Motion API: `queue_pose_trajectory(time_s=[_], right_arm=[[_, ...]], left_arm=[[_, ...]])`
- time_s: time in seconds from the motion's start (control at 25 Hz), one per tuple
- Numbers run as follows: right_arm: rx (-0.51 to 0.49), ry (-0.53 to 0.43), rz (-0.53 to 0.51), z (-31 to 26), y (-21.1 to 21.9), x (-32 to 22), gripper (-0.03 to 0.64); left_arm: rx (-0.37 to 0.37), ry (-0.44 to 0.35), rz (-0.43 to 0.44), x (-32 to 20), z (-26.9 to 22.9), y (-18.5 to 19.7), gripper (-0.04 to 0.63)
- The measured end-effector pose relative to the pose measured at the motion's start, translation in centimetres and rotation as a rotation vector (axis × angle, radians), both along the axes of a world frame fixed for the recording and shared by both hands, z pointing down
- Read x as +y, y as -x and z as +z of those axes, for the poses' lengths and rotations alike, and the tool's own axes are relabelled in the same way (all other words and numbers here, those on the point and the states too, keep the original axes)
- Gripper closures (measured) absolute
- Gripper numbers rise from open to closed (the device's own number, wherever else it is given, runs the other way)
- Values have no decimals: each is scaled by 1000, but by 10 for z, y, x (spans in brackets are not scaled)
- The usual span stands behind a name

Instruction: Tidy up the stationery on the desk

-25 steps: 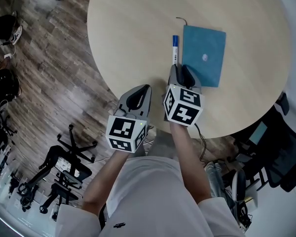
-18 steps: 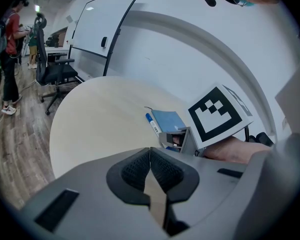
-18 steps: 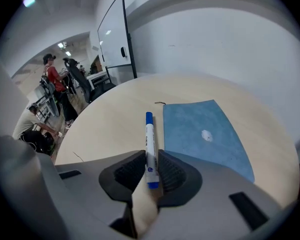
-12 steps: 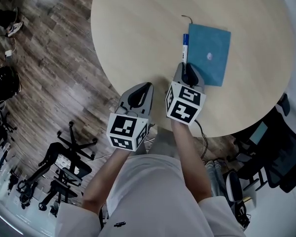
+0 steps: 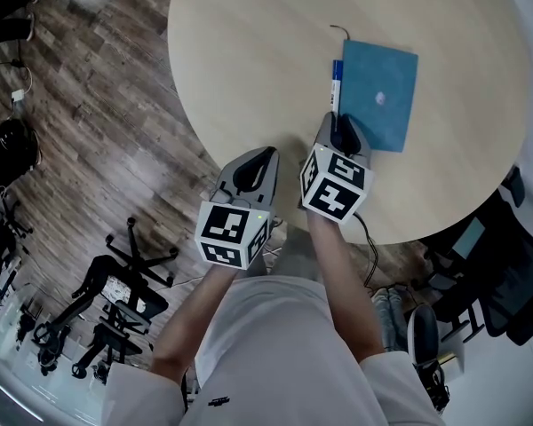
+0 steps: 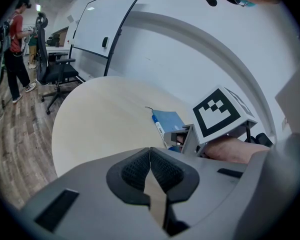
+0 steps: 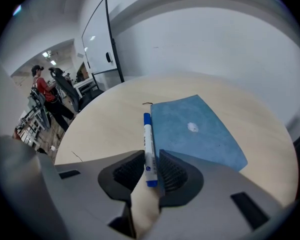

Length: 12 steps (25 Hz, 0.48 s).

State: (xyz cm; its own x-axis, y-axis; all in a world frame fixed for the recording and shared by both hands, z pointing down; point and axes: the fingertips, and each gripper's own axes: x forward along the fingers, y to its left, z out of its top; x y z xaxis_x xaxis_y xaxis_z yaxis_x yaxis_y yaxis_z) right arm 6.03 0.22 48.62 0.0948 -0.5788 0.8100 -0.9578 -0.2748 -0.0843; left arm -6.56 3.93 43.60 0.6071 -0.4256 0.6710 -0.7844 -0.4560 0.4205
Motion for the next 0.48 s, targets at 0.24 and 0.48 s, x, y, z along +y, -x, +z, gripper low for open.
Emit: queue_pose_trajectory(time_s=[0.24,0.48], right_arm=[[-18,-8,5,-3,-1,4,500],[-40,-13,-15,-4,1,6,500]], left_arm=[[0,-1,9,5,-3,-3,574],[-1,-3,18,9,-6,-8,574]])
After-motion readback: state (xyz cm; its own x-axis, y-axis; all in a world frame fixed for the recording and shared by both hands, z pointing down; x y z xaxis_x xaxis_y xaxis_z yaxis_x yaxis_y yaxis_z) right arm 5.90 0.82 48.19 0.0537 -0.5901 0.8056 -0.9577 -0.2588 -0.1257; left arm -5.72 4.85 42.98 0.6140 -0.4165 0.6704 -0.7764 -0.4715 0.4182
